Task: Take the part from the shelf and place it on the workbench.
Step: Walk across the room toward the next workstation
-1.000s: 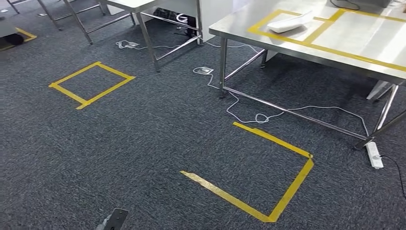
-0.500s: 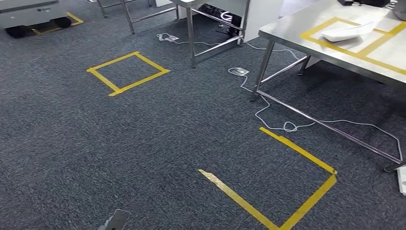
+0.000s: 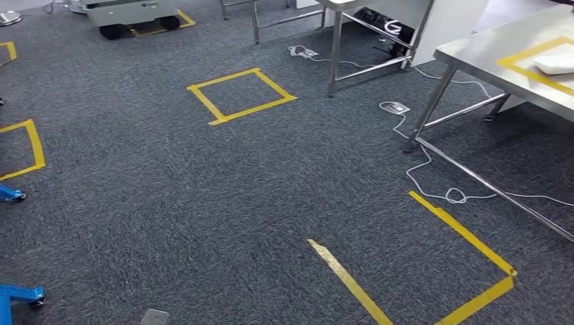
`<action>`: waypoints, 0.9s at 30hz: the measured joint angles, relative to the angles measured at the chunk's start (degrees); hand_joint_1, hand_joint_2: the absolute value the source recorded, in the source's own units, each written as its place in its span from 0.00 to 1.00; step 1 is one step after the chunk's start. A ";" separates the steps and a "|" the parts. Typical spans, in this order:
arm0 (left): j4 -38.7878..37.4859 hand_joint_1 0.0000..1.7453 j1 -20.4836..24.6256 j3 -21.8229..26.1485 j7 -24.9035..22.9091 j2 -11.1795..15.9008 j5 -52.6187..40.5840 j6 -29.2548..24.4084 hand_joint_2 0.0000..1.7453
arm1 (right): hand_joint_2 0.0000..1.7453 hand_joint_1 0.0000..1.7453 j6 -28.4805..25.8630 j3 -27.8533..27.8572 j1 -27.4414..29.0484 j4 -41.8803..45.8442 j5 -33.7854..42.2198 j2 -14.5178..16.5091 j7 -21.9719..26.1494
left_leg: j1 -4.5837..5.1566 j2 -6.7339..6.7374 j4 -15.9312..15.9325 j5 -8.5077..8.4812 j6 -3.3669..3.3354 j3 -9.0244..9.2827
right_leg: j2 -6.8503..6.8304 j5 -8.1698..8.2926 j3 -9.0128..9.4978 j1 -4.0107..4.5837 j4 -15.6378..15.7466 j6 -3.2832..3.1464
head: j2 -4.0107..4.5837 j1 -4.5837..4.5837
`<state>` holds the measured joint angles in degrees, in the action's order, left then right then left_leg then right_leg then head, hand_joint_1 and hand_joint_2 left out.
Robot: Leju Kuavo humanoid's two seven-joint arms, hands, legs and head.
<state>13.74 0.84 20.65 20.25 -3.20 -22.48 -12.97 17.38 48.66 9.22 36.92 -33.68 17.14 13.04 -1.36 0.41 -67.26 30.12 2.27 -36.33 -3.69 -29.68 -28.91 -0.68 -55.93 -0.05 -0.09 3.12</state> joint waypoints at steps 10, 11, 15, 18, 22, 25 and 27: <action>-0.84 0.00 -0.41 -0.04 -0.07 0.49 -1.40 0.13 0.00 | 0.00 0.00 0.23 0.88 -1.17 -2.57 -1.36 -0.60 0.87 | 0.49 -0.44 9.87 -2.83 -3.10 4.81 | 2.35 -6.16 -2.93 0.04 -9.12 2.64 | 0.00 -0.68; -0.87 0.00 -0.37 -0.05 -0.08 0.55 -1.49 0.12 0.00 | 0.00 0.00 0.24 0.94 -1.10 -2.70 -1.47 -0.63 0.82 | 0.73 -1.09 9.87 -2.83 -3.31 4.74 | 3.05 -7.78 -5.18 0.12 -13.48 2.46 | 0.00 -0.69; -1.05 0.00 -0.42 -0.17 -0.17 0.56 -2.26 0.13 0.00 | 0.00 0.00 1.01 1.62 -0.70 -2.25 -2.22 -0.65 -0.51 | 1.73 -4.08 9.86 -2.75 -3.75 5.06 | 4.34 -3.86 -6.77 1.34 -13.29 0.38 | 0.00 -0.65; -1.10 0.00 -0.15 -0.39 -0.22 -0.05 -2.76 0.25 0.00 | 0.00 0.00 2.94 2.86 0.21 0.66 -3.22 -0.27 -3.20 | 1.83 -6.32 9.81 -2.70 -3.80 5.13 | 7.74 1.07 -2.36 2.41 -2.81 -1.87 | 0.00 -0.60; -1.15 0.00 -0.11 -0.66 -0.36 -0.42 -3.39 0.28 0.00 | 0.00 0.00 4.95 4.63 1.21 4.77 -4.14 0.87 -5.73 | 1.74 -7.36 9.73 -2.84 -2.95 4.50 | 6.87 1.54 -0.51 2.09 0.41 -2.41 | 0.00 -0.52; -1.19 0.00 0.31 -0.85 -0.61 -0.43 -3.62 0.26 0.00 | 0.00 0.00 4.61 5.25 1.77 6.16 -3.81 1.54 -5.80 | 1.67 -2.61 3.51 1.12 -1.98 1.48 | 4.40 2.09 0.62 1.64 2.21 -1.96 | 0.00 -0.25; -1.19 0.00 0.65 -1.01 -0.79 -0.41 -3.84 0.25 0.00 | 0.00 0.00 4.10 5.46 2.01 6.39 -3.33 1.88 -5.72 | 0.98 -1.33 -3.15 3.87 -0.96 -1.89 | 2.54 1.82 0.76 1.53 2.25 -1.76 | 0.00 -0.17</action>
<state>12.55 1.49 19.65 19.46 -3.61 -26.32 -12.71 21.49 54.12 11.24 43.30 -37.01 19.02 7.32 -0.38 -0.92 -70.41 33.99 1.31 -38.21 -1.15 -27.86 -28.14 0.85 -53.68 -1.81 -0.09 2.95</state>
